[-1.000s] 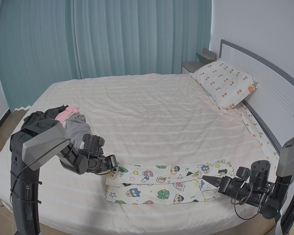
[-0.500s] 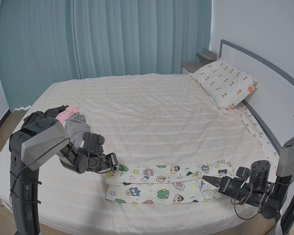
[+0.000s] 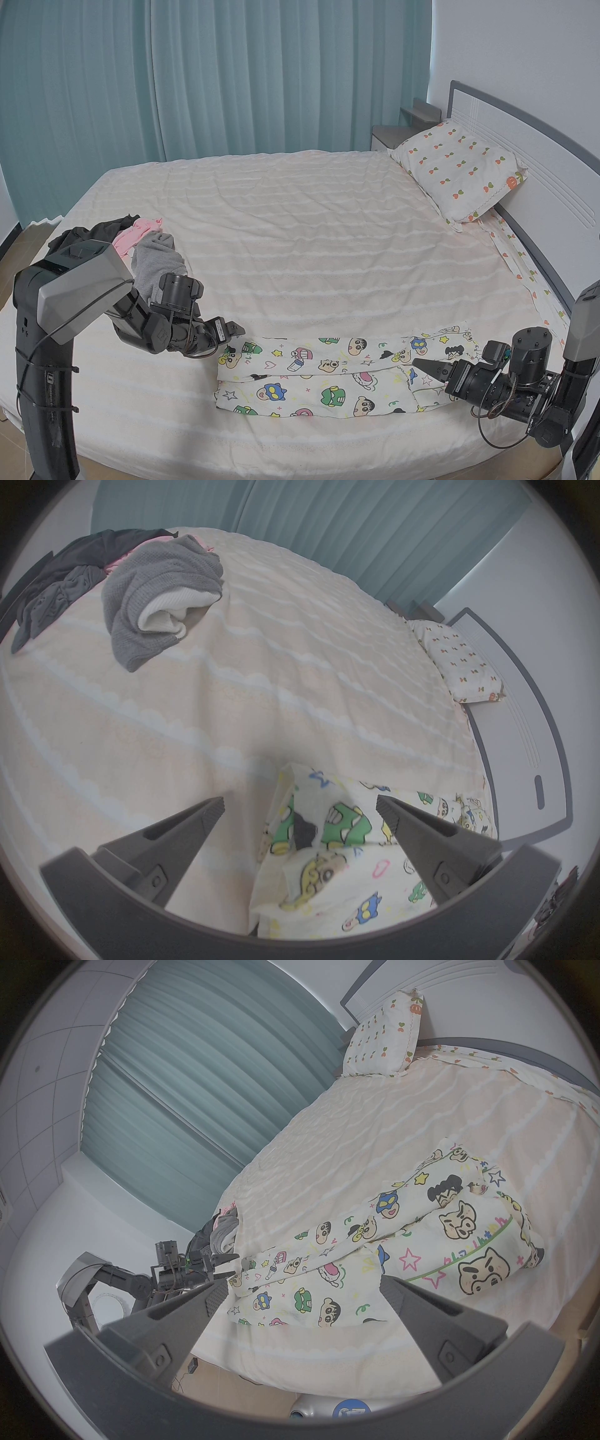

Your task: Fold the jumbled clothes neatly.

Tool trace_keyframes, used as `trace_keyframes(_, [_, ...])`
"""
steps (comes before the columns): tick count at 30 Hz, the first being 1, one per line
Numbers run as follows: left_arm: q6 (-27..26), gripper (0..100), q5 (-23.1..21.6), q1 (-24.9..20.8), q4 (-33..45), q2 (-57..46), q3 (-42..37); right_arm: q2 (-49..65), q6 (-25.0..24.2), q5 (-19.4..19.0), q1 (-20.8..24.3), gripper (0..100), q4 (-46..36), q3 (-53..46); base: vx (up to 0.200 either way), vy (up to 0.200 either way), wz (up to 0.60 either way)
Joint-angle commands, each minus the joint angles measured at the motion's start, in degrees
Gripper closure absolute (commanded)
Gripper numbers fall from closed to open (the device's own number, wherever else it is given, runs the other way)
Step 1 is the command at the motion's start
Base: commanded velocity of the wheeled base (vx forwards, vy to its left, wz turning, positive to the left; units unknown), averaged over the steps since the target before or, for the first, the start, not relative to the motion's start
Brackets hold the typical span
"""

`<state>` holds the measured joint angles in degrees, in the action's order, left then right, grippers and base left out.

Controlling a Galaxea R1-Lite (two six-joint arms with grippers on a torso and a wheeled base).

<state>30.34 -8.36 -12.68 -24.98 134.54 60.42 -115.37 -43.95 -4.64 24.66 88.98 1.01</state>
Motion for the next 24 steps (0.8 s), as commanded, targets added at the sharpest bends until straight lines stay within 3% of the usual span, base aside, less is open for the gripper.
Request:
trace_keyframes(1, [-1.0,0,1.8,-2.5,0.9,-4.0,-2.8,0.1,0.0,0.0,0.0,0,0.5,-0.9,0.0,0.0,0.0])
trace_keyframes(9, [-9.2,0,10.1,-5.1,0.9,1.2,-2.7,0.3,0.0,0.0,0.0,0,0.5,-0.9,0.0,0.0,0.0])
trace_keyframes(17, [-13.2,0,11.5,-4.7,4.6,3.6,-1.4,0.2,0.0,0.0,0.0,0,0.5,-0.9,0.0,0.0,0.0])
trace_keyframes(24, [-13.6,0,14.8,-3.7,7.8,3.4,-1.3,0.2,0.0,0.0,0.1,0,0.5,-0.9,0.0,0.0,0.0])
